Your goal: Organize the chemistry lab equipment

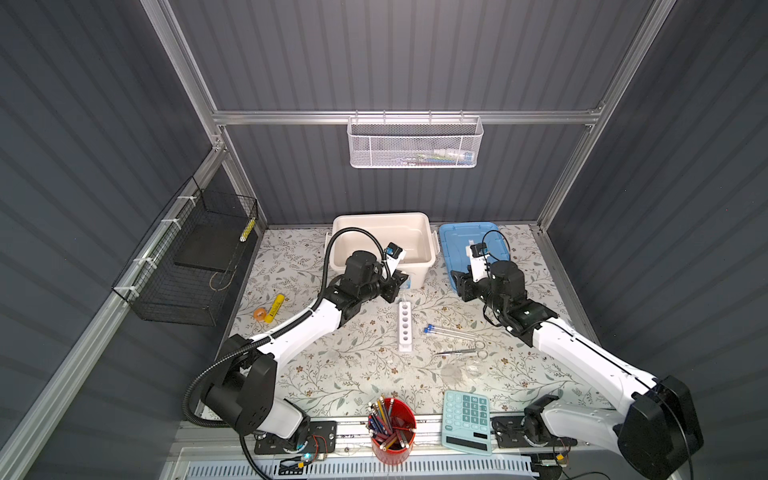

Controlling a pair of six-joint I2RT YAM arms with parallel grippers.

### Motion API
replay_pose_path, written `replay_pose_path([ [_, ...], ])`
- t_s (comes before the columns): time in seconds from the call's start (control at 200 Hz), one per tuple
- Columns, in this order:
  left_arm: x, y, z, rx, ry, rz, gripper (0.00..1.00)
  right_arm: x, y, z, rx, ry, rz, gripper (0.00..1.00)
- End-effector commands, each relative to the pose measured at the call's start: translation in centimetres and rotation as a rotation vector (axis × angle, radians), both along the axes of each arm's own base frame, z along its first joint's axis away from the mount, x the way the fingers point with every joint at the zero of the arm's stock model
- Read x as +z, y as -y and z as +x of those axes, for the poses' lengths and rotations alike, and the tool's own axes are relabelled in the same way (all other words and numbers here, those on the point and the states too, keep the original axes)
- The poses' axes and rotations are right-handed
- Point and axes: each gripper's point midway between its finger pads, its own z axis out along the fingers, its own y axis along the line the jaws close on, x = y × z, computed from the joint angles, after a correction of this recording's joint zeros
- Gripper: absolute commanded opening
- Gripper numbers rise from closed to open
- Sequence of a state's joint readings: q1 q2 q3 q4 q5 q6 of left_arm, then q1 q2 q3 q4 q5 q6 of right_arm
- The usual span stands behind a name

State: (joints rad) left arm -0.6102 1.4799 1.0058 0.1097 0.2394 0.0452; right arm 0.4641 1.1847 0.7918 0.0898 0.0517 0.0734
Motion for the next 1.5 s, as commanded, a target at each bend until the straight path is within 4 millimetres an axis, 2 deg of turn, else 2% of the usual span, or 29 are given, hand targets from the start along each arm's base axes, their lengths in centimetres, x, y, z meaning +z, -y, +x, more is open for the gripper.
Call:
replay_pose_path([
  [0.0, -0.8, 0.5, -0.5, -0.022, -0.027, -0.001, 0.0, 0.4, 0.0, 0.3, -0.007, 0.01, 0.018, 0.57],
  [0.555, -1.5, 0.5, -0.6, -0.025, -0.036, 0.011, 0.0, 0.2, 0.0, 0.3, -0.01, 0.008, 0.018, 0.57],
  [1.496, -4.0, 0.3, -0.3, 0.012, -0.025, 0.07, 0.0, -0.1, 0.1, 0.3, -0.013, 0.005, 0.02, 0.57],
])
